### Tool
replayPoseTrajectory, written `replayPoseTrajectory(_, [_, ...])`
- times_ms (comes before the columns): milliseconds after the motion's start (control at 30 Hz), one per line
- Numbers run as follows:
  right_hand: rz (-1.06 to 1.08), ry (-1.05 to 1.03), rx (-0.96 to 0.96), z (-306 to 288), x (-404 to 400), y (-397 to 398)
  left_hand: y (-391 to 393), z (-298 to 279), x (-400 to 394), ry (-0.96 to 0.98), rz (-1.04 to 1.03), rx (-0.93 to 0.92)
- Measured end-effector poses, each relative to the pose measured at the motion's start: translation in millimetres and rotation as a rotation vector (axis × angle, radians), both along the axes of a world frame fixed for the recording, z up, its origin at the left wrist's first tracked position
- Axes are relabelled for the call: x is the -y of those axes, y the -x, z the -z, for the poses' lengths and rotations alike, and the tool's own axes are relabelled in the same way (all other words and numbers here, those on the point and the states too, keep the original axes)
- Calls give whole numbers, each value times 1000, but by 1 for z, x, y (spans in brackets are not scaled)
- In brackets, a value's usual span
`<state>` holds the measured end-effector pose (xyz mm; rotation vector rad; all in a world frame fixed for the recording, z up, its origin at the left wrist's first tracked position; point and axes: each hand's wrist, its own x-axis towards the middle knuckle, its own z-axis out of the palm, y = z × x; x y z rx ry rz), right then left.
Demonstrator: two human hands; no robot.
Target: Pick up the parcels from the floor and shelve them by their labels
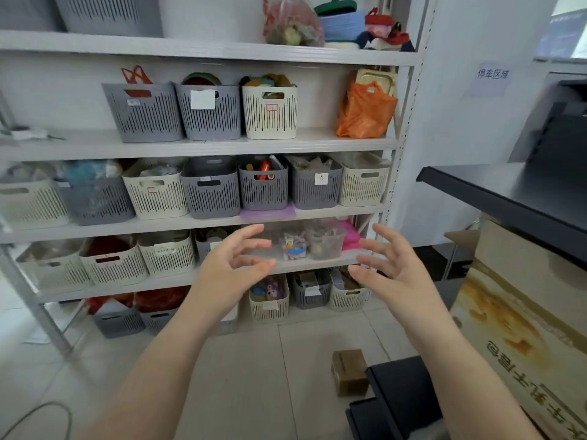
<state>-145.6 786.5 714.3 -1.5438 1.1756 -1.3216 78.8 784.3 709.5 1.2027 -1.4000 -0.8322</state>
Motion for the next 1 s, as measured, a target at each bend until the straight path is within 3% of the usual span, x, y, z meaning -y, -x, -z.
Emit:
replayPoseTrajectory(700, [32,-14,52,6,143,-93,-98,-5,141,-12,19,88])
replayPoseTrajectory(1000, [36,-48,53,9,211,-98,-115,2,211,-27,-21,48])
